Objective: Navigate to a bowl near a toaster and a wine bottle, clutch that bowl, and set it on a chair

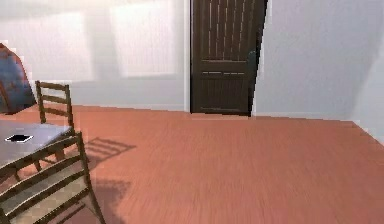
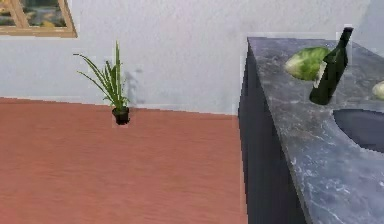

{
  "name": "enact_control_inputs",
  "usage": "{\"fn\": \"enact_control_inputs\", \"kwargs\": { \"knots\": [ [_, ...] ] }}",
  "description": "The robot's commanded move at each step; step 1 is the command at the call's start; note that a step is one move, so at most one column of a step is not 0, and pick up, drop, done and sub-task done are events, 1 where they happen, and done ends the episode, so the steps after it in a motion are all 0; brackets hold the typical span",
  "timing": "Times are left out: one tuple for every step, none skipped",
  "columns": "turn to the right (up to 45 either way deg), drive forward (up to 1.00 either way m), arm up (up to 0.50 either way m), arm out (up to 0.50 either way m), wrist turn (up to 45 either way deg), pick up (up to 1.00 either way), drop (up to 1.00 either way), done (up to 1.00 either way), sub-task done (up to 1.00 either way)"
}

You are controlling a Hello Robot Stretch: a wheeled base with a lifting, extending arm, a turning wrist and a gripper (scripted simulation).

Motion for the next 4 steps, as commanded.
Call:
{"fn": "enact_control_inputs", "kwargs": {
  "knots": [
    [0.0,0.05,0.00,0.00,0.0,0.00,0.00,0.00,0.00],
    [45.0,0.00,0.00,0.00,0.0,0.00,0.00,0.00,0.00],
    [45.0,0.00,0.00,0.00,0.0,0.00,0.00,0.00,0.00],
    [45.0,0.00,0.00,0.00,0.0,0.00,0.00,0.00,0.00]
  ]
}}
